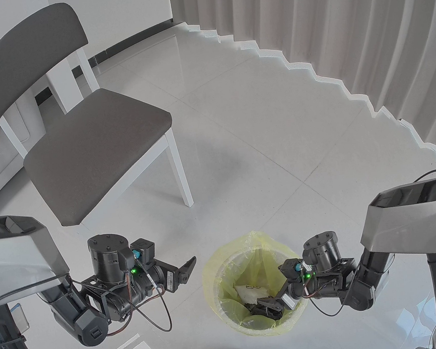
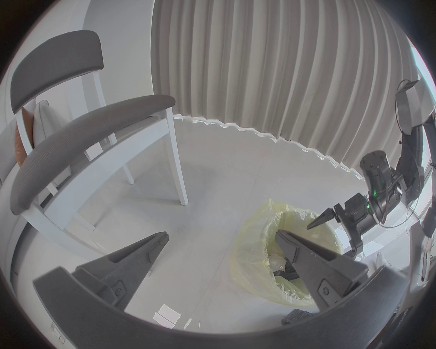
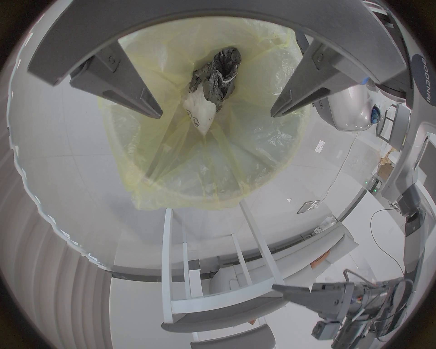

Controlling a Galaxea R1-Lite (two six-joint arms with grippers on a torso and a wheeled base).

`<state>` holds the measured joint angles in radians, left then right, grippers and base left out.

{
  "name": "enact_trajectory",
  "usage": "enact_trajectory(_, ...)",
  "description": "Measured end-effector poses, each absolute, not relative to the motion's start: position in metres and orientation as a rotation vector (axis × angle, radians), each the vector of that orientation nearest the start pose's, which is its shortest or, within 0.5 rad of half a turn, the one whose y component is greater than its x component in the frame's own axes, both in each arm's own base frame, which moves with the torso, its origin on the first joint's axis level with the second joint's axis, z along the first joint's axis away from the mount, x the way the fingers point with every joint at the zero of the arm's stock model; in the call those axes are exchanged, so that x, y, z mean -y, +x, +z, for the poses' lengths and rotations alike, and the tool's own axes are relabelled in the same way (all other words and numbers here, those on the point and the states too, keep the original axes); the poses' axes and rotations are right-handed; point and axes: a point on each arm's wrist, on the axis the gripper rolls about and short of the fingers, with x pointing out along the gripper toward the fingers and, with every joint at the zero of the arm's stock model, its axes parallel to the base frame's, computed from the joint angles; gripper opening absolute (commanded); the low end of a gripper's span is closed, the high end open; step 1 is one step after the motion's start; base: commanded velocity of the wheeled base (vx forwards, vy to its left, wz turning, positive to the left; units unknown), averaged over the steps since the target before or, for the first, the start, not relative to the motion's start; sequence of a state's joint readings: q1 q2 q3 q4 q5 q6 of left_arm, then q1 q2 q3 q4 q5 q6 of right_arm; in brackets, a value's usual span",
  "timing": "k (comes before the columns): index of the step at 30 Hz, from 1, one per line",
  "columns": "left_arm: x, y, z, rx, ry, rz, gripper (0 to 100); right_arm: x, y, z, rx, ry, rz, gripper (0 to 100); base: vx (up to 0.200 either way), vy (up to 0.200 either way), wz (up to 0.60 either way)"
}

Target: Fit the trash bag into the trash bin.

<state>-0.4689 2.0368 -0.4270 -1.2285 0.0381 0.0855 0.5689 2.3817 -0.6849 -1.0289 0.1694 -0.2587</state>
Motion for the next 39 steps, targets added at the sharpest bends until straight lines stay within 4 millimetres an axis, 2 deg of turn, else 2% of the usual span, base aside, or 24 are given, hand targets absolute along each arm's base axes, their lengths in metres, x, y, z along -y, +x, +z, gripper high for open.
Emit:
enact_trajectory(7,0.136,0.269,0.046,-0.340,0.149,-0.438,100,-0.160,0.281,0.000,-0.494,-0.294,0.703,100,0.000,0.000,0.00)
enact_trajectory(9,0.135,0.266,0.041,-0.363,0.151,-0.437,100,-0.144,0.278,0.019,-0.446,-0.241,0.608,100,0.000,0.000,0.00)
enact_trajectory(15,0.132,0.254,0.036,-0.390,0.149,-0.443,100,-0.112,0.269,0.051,-0.372,-0.162,0.401,100,0.000,0.000,0.00)
enact_trajectory(20,0.126,0.241,0.045,-0.354,0.136,-0.446,100,-0.084,0.244,0.074,-0.307,-0.119,0.313,100,0.000,0.000,0.00)
enact_trajectory(28,0.110,0.214,0.073,-0.257,0.106,-0.429,100,-0.048,0.200,0.110,-0.162,-0.076,0.198,100,0.000,0.000,0.00)
enact_trajectory(33,0.097,0.194,0.087,-0.217,0.085,-0.388,100,-0.033,0.168,0.132,-0.065,-0.054,0.153,100,0.000,0.000,0.00)
enact_trajectory(39,0.083,0.172,0.106,-0.166,0.043,-0.331,100,-0.021,0.126,0.148,-0.009,-0.036,0.127,100,0.000,0.000,0.00)
